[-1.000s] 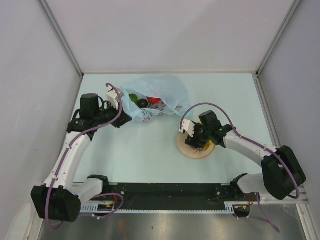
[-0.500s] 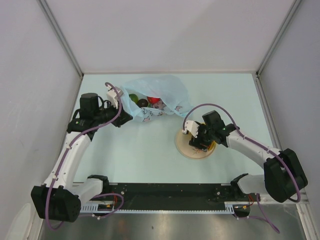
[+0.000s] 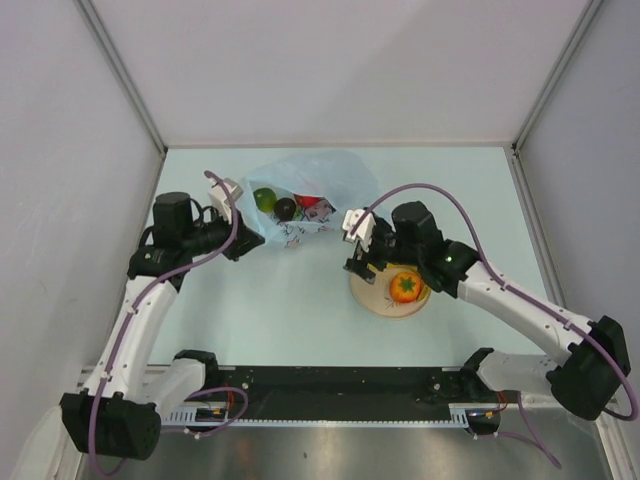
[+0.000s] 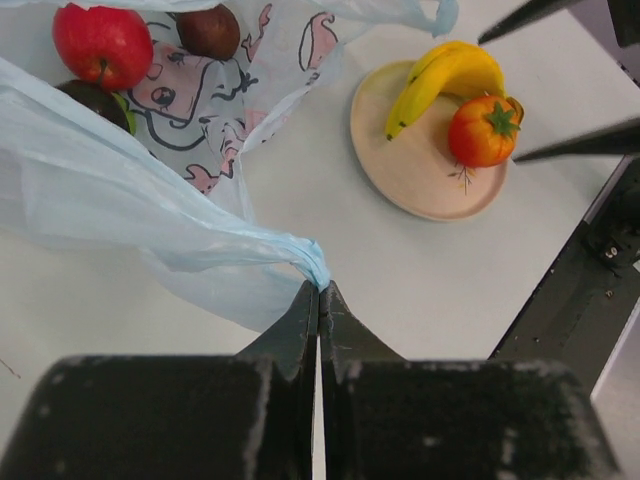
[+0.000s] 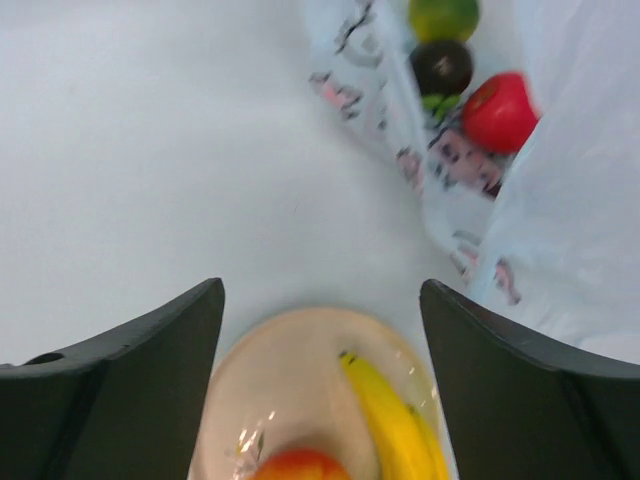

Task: Take the fake fruits out of the plastic bag
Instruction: Place the fake fruit on the plate, then take out the fake fruit from the plastic bag.

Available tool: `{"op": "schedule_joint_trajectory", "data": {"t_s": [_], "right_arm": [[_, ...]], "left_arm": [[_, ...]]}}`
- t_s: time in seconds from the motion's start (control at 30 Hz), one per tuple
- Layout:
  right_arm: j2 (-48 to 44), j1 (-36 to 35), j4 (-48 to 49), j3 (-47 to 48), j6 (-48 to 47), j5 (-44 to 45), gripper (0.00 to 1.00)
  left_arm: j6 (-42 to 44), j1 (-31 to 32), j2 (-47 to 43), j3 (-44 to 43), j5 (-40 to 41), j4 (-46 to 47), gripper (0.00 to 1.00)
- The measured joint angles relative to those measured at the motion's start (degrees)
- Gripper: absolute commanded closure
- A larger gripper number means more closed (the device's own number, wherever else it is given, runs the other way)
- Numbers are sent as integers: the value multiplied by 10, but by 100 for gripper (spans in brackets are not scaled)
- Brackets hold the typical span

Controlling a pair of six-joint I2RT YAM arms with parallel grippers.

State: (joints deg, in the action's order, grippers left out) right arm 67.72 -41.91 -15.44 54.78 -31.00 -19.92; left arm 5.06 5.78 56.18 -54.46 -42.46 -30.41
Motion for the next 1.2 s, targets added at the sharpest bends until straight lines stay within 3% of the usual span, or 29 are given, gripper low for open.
{"op": "schedule_joint_trajectory", "data": {"t_s": [0.1, 0.3, 0.53, 0.67, 0.97, 1.2], "right_arm": [[42, -11, 67, 27, 35, 12, 35], [205, -16, 193, 108, 91, 16, 45], [397, -25, 257, 224, 111, 64, 46], [453, -34, 255, 238, 122, 80, 47], [460, -79, 253, 227, 127, 79, 36], [545, -29, 296, 372, 127, 148, 18]], "left_arm": [[21, 0, -25, 5, 1, -32, 100], [127, 0, -59, 5, 37, -124, 100], [180, 0, -76, 2, 48, -178, 100], [186, 0, -83, -7, 49, -187, 100], [205, 0, -89, -36, 48, -213, 100], [226, 0, -88, -43, 47, -235, 100]]}}
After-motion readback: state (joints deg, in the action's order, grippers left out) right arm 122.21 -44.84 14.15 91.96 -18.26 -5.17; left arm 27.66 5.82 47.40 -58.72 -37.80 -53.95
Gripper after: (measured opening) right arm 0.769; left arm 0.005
